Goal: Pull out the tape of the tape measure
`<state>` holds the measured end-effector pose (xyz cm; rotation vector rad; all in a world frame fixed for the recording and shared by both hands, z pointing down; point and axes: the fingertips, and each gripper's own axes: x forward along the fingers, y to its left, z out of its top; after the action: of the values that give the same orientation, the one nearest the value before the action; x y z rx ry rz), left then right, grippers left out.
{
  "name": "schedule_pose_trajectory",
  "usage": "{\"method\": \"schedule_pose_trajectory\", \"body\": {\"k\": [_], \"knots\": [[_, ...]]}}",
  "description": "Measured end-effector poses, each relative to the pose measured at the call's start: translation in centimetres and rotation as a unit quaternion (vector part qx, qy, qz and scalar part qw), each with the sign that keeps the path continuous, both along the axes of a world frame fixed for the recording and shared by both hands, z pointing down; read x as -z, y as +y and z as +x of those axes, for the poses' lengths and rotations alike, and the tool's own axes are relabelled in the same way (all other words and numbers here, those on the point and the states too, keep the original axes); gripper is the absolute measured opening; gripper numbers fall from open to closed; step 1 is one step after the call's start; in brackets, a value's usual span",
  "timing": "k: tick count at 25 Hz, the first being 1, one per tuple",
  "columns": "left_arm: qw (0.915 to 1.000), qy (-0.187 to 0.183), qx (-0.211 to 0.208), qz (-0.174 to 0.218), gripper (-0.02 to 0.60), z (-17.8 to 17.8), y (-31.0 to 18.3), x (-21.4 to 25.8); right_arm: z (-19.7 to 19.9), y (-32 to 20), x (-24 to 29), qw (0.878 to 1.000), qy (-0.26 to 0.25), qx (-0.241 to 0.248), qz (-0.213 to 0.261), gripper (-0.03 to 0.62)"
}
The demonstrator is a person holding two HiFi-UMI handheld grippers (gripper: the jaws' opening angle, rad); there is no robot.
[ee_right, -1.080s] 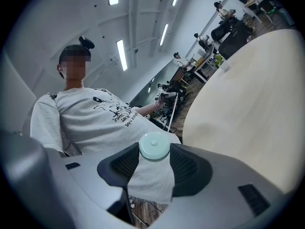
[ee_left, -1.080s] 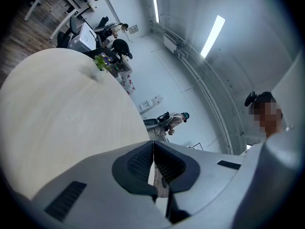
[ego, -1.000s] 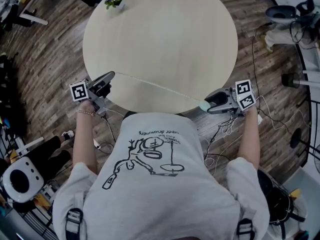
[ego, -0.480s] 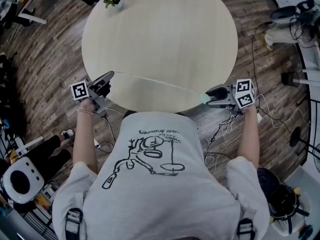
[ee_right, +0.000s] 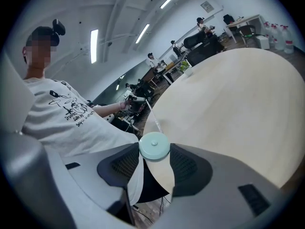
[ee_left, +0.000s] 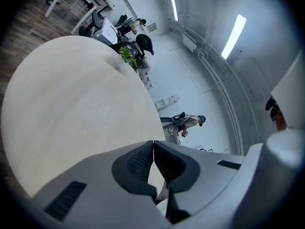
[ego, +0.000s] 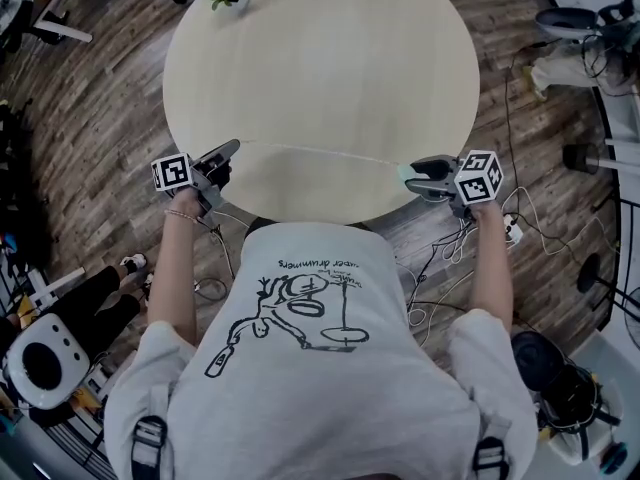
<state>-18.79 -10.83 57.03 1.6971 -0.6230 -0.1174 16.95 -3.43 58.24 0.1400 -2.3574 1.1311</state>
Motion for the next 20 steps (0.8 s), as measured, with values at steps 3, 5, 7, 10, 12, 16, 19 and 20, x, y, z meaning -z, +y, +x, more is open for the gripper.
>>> {"method": "schedule_pose_trajectory", "body": {"k": [3, 5, 7, 10, 12, 16, 19, 20], "knots": [[0.9999, 0.015, 0.002, -0.003, 0.023, 0.6, -0.5, -0.5, -0.1, -0.9, -1.3, 1.000, 0.027, -0.014, 0.009, 0.215], [0.9999, -0.010, 0.002, -0.004, 0.024, 0.2, -0.6, -1.7, -0.2, -1.1, -2.3, 0.999, 0.045, -0.021, 0.015, 0.215], [0.9983, -0.059, 0.000, -0.007, 0.025, -0.9, -1.1, -3.7, -0.3, -1.6, -3.3, 0.998, 0.061, -0.027, 0.016, 0.215], [0.9974, -0.071, -0.002, -0.012, 0.025, -1.2, -2.7, -5.4, -0.8, -3.4, -5.3, 0.996, 0.082, -0.044, 0.018, 0.215], [0.9937, -0.110, -0.001, -0.021, 0.025, -2.1, -3.4, -7.2, -1.2, -4.4, -6.5, 0.993, 0.099, -0.056, 0.022, 0.215], [0.9919, -0.122, 0.003, -0.035, 0.025, -2.3, -4.2, -9.2, -1.7, -5.8, -8.6, 0.988, 0.136, -0.071, 0.033, 0.215], [0.9904, -0.130, 0.002, -0.048, 0.025, -2.3, -4.8, -10.7, -1.8, -6.9, -10.3, 0.983, 0.159, -0.083, 0.040, 0.216], [0.9897, -0.133, 0.001, -0.052, 0.025, -2.4, -5.1, -11.3, -1.8, -7.3, -10.9, 0.982, 0.165, -0.086, 0.041, 0.216]]}}
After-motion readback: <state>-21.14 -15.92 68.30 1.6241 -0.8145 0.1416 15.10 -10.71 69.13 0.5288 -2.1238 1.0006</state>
